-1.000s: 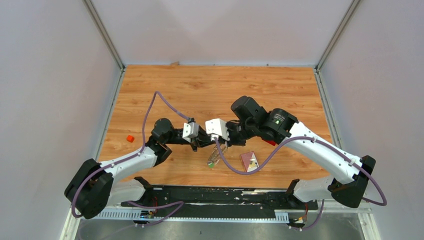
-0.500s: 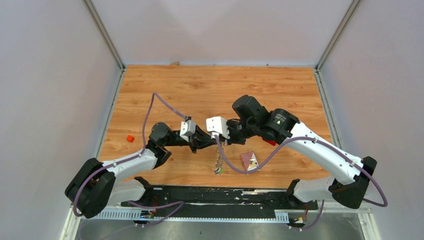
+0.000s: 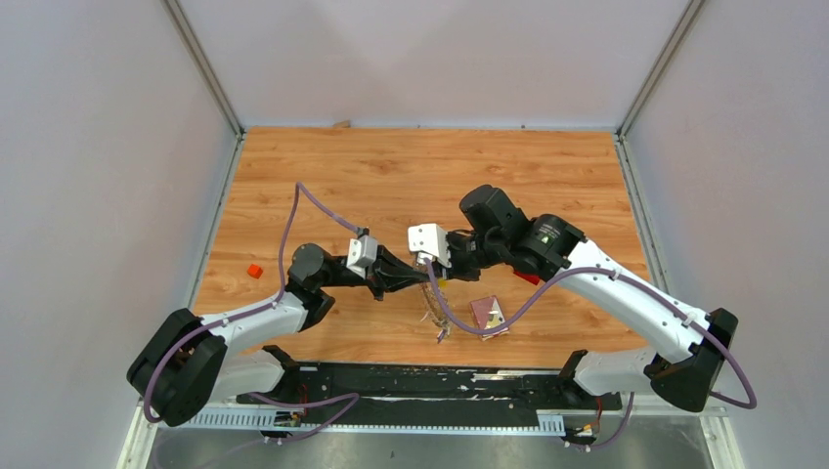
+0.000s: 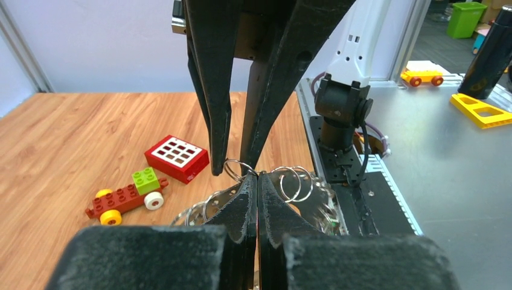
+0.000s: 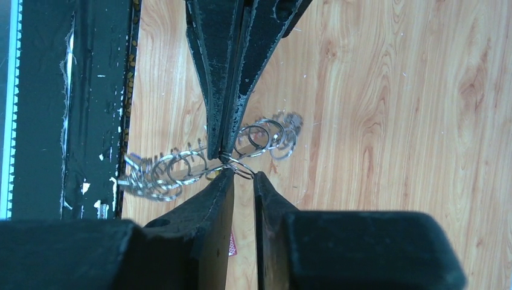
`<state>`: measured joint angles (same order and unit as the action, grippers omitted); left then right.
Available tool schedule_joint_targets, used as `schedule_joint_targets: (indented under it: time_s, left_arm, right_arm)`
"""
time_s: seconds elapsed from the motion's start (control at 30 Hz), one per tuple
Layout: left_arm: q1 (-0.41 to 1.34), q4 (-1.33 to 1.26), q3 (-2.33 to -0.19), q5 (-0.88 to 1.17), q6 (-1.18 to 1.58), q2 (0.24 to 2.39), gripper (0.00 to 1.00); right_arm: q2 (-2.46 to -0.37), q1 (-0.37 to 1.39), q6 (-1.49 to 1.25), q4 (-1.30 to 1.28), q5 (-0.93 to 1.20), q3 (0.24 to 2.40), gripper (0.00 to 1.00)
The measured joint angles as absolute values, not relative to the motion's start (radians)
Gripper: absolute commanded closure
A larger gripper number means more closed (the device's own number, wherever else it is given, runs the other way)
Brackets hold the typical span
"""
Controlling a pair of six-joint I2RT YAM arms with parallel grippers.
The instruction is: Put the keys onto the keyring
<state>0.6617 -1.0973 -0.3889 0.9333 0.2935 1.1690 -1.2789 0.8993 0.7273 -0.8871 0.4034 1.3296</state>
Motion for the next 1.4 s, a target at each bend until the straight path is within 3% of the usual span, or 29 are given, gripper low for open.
schedule_joint_targets:
  time_s: [0.13, 0.53, 0.73, 1.27, 1.4]
  left_arm:
    - [0.662, -1.111, -0.389, 0.937, 0.302, 1.169, 1.0]
    - [0.666, -1.12, -0.389, 0.949, 0.303, 1.169, 1.0]
    - [0.666, -1.12, -0.389, 0.949, 0.3, 1.169, 1.0]
    - [0.666, -1.185, -0.388, 1.02, 0.303, 1.169, 1.0]
    - [0.666, -1.205, -0.388, 1.048, 0.308, 1.169, 1.0]
  right_arm:
    - [-1.279, 0.895, 0.727, -0.875, 0.42, 1.322, 0.89]
    - [-1.27, 0.888, 0.735, -0.873, 0.464, 1.322, 1.0]
    - [-1.248, 0.888, 0.738, -0.87, 0.478, 1.322, 1.0]
    - [-1.149, 0.842, 0.763, -0.863, 0.498, 1.279, 0.69]
    - [-1.146, 0.841, 0.786, -0.863, 0.541, 1.276, 0.65]
